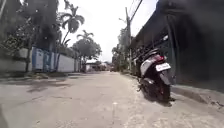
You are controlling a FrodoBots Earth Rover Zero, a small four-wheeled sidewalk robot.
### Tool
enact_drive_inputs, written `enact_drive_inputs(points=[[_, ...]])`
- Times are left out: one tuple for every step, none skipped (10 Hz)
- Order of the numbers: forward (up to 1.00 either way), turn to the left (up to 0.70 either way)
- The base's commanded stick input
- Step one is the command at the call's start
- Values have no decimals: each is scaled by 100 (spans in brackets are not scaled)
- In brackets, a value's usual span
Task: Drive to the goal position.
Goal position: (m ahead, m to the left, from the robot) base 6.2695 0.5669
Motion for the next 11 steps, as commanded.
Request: enact_drive_inputs(points=[[50,1],[50,1],[50,1],[50,1],[50,1],[50,1],[50,1],[50,1],[50,1],[50,1],[50,1]])
